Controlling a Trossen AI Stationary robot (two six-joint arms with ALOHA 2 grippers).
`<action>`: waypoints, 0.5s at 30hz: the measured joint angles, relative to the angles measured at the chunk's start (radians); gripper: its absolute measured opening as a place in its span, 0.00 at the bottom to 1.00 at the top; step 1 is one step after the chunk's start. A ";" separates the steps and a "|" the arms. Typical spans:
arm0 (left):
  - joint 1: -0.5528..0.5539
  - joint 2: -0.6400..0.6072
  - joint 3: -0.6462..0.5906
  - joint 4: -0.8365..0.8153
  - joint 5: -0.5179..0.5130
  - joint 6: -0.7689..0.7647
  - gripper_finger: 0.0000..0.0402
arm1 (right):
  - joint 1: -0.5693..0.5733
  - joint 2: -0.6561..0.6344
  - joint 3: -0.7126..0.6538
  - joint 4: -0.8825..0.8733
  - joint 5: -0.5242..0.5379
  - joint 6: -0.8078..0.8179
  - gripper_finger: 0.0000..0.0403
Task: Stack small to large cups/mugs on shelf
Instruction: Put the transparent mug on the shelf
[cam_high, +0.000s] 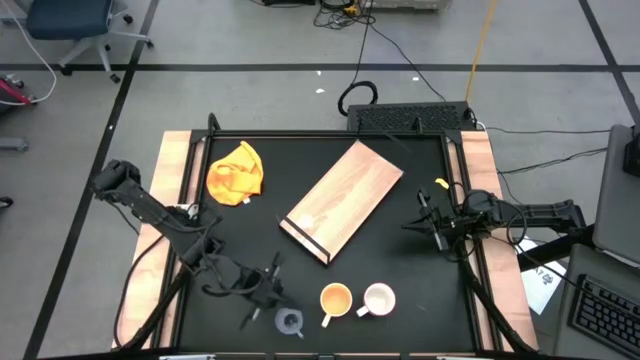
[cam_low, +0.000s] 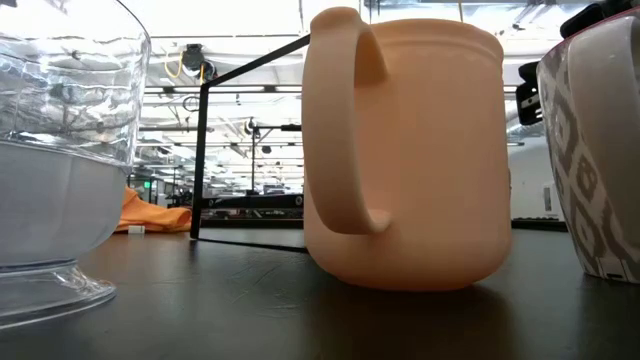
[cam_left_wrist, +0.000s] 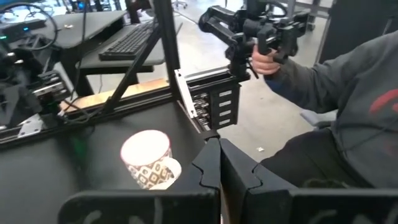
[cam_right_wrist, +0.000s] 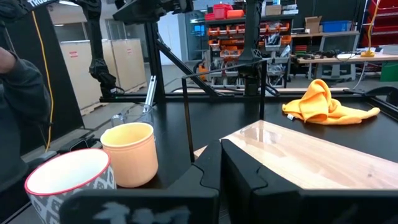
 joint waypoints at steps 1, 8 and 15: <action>0.001 0.000 0.000 -0.002 -0.008 -0.006 0.00 | 0.000 0.000 0.000 0.000 0.000 0.000 0.00; 0.008 0.000 0.000 -0.011 -0.002 -0.074 0.00 | 0.000 0.000 0.000 0.000 0.000 0.000 0.00; 0.036 0.013 0.082 -0.260 -0.008 -0.246 0.00 | 0.000 0.000 0.000 0.000 0.000 0.000 0.00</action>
